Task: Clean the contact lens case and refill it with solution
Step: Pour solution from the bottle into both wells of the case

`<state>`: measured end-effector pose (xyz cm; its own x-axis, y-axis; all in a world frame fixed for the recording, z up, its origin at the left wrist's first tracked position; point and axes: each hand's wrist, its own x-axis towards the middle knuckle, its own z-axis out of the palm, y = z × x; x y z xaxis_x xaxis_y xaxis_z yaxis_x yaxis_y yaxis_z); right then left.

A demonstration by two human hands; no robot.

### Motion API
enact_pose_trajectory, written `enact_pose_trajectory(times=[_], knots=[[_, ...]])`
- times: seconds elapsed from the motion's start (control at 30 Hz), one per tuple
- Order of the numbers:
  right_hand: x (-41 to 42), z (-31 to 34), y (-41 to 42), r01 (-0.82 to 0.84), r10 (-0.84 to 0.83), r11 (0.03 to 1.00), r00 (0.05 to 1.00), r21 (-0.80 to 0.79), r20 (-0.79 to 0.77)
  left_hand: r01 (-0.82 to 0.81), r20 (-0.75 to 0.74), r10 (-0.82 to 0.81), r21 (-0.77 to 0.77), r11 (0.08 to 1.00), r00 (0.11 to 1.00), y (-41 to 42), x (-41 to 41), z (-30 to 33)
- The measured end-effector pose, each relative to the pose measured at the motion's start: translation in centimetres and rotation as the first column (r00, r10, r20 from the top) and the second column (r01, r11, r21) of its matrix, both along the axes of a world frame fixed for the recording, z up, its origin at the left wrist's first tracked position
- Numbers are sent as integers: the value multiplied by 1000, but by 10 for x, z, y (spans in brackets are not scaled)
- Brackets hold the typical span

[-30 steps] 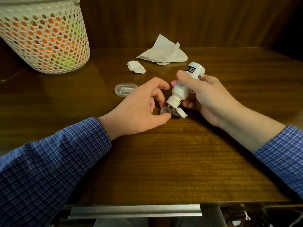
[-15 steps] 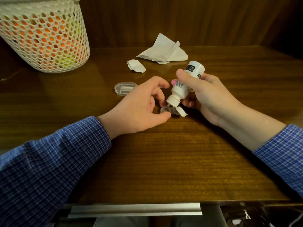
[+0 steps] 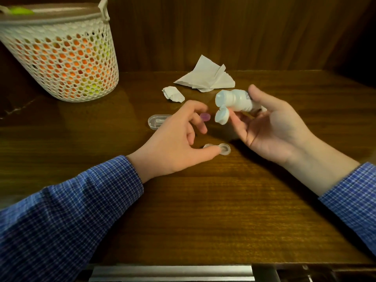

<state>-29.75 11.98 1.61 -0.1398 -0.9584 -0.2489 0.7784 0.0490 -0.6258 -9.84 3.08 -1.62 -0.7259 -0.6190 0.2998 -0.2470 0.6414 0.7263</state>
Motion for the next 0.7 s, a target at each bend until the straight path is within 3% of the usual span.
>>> enact_pose_trajectory(times=[0.27,0.53,0.6,0.7], knots=[[1,-7,0,-141,135,990,981,-29,-142,-176,-365,221,154,972,905,3,-2,14],[5,-11,0,-247,206,968,878,-40,-432,-274,-449,413,343,898,792,0,-3,19],[6,-13,-1,-223,177,973,883,-55,-436,-316,-459,432,310,897,776,0,0,21],[8,-10,-1,-178,114,980,867,-87,-486,-301,-467,322,121,946,824,6,2,23]])
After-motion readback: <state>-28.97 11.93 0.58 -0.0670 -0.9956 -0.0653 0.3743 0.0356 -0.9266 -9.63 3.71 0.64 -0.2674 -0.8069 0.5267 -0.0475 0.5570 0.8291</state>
